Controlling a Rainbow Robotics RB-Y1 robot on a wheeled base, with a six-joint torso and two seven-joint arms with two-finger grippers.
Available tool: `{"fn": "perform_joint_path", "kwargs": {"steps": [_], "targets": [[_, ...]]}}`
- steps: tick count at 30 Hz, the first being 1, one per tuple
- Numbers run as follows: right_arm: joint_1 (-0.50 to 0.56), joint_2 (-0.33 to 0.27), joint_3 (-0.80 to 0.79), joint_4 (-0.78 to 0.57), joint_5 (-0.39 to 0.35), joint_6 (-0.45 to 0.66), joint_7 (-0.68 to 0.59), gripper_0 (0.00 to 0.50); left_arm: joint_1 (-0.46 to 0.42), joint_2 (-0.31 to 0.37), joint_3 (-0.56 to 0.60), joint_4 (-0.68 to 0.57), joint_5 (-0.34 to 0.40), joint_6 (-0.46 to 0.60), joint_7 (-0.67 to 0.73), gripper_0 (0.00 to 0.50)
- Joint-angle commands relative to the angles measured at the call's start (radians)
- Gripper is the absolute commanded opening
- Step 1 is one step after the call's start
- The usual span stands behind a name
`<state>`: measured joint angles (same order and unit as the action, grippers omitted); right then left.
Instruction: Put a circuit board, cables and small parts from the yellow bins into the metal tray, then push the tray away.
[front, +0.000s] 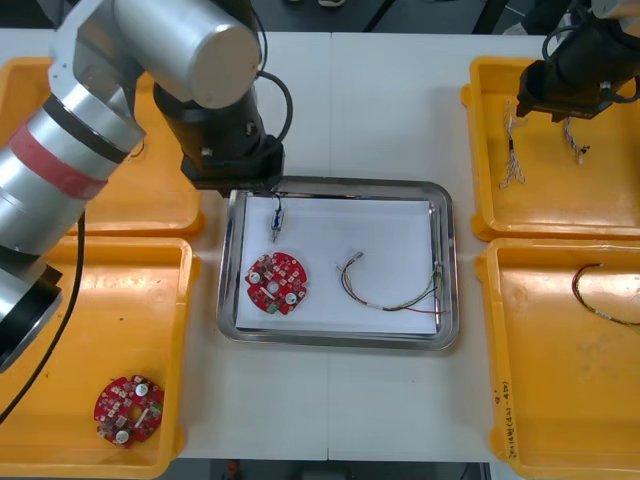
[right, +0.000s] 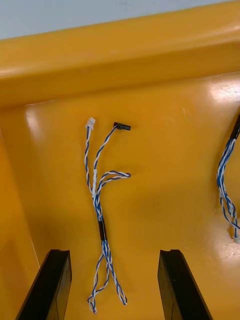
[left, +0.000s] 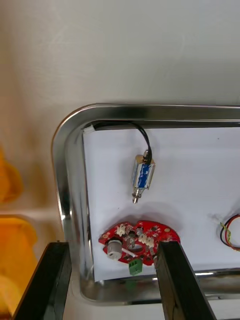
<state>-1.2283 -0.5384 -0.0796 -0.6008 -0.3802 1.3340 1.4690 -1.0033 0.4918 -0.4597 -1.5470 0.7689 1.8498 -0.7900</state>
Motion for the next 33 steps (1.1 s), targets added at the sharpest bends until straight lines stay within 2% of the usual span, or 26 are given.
{"fn": "perform_joint_path", "kwargs": {"steps": [1, 10, 18, 21, 33], "targets": [[-0.100, 0.017, 0.014, 0.081, 0.010, -0.062, 0.002, 0.500, -0.037, 0.085, 0.096, -0.065, 0.052, 0.070, 0.028, 0.500], [-0.114, 0.035, 0.004, 0.165, 0.010, -0.134, 0.008, 0.500, -0.037, 0.174, 0.184, -0.059, 0.081, 0.070, 0.020, 0.500], [-0.112, 0.048, 0.004, 0.239, 0.010, -0.168, 0.019, 0.500, -0.037, 0.232, 0.243, 0.031, 0.082, 0.070, -0.034, 0.500], [-0.112, 0.055, 0.004, 0.268, 0.010, -0.196, 0.019, 0.500, -0.038, 0.248, 0.283, 0.096, 0.069, 0.070, -0.089, 0.500], [-0.099, 0.075, 0.004, 0.276, 0.010, -0.239, 0.019, 0.500, -0.092, 0.261, 0.311, 0.289, -0.025, 0.070, -0.276, 0.500]]}}
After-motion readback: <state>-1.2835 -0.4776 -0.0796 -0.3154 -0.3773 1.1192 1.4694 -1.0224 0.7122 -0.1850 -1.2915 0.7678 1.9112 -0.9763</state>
